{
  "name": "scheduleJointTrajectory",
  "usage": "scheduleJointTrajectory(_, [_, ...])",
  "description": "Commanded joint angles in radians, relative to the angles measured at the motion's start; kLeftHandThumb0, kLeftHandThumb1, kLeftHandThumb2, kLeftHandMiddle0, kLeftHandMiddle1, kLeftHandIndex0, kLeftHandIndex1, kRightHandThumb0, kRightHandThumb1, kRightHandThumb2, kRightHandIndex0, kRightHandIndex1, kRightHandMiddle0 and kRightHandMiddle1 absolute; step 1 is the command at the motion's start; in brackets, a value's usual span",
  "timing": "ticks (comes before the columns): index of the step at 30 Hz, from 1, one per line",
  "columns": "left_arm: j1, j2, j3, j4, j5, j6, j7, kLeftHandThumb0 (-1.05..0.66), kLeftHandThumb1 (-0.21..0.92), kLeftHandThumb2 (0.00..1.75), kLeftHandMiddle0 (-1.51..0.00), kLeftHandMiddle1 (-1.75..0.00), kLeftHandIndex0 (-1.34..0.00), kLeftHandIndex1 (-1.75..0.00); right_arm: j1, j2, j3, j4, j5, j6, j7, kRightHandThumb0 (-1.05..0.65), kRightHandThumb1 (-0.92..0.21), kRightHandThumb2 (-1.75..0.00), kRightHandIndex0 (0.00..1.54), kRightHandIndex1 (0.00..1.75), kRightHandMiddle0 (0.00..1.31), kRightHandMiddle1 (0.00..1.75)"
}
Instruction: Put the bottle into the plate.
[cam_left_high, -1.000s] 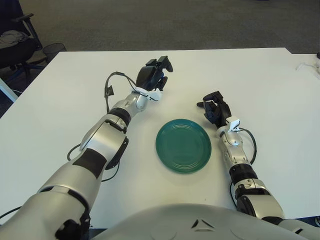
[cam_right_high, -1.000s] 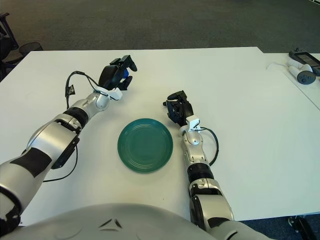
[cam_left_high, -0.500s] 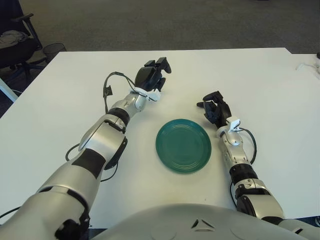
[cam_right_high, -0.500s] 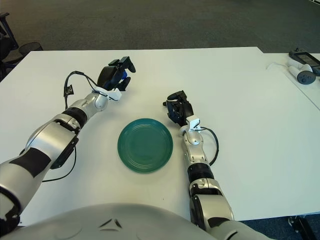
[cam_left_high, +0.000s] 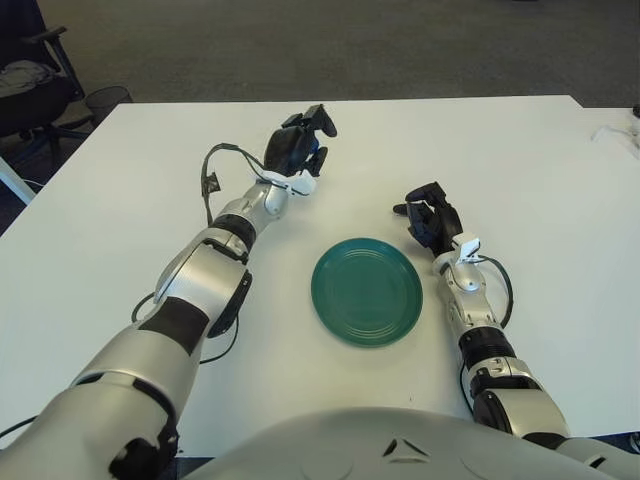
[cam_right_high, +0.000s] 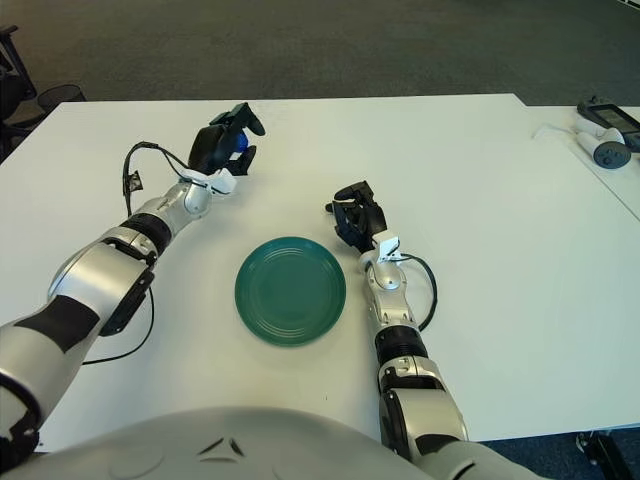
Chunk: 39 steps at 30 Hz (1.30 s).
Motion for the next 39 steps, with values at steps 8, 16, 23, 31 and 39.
scheduleJointTrajectory(8, [-0.021, -0.069, 0.199, -0.027, -0.23, 0.036, -0.14, -0.01, 0.1, 1.57, -0.77, -1.75, -0.57, -1.71, 0.039, 0.0, -0.003, 0.067, 0.0, 0.064, -0.011, -0.35, -0.92, -0.52, 0.38, 1.06, 0.19, 1.75])
scheduleJointTrajectory(16, [-0.024, -0.087, 0.242, -0.044, -0.283, 0.048, -0.192, 0.0, 0.11, 1.55, -0.77, -1.72, -0.54, -1.74, 0.028, -0.002, -0.006, 0.087, 0.0, 0.054, -0.015, -0.35, -0.92, -0.52, 0.38, 1.05, 0.19, 1.75])
scheduleJointTrajectory(23, [-0.018, -0.095, 0.257, -0.058, -0.303, 0.035, -0.221, 0.0, 0.11, 1.56, -0.77, -1.72, -0.54, -1.75, 0.023, -0.001, -0.008, 0.096, 0.001, 0.053, -0.016, -0.35, -0.92, -0.52, 0.38, 1.04, 0.19, 1.75])
scheduleJointTrajectory(31, [-0.02, -0.098, 0.258, -0.071, -0.307, 0.021, -0.23, 0.0, 0.1, 1.57, -0.78, -1.72, -0.55, -1.75, 0.013, -0.001, -0.011, 0.109, 0.003, 0.056, -0.016, -0.35, -0.92, -0.52, 0.39, 1.03, 0.19, 1.75])
scheduleJointTrajectory(39, [-0.02, -0.096, 0.258, -0.073, -0.306, 0.012, -0.228, 0.0, 0.08, 1.58, -0.78, -1.73, -0.56, -1.75, 0.005, 0.001, -0.013, 0.122, 0.004, 0.048, -0.015, -0.35, -0.92, -0.52, 0.39, 1.01, 0.19, 1.75])
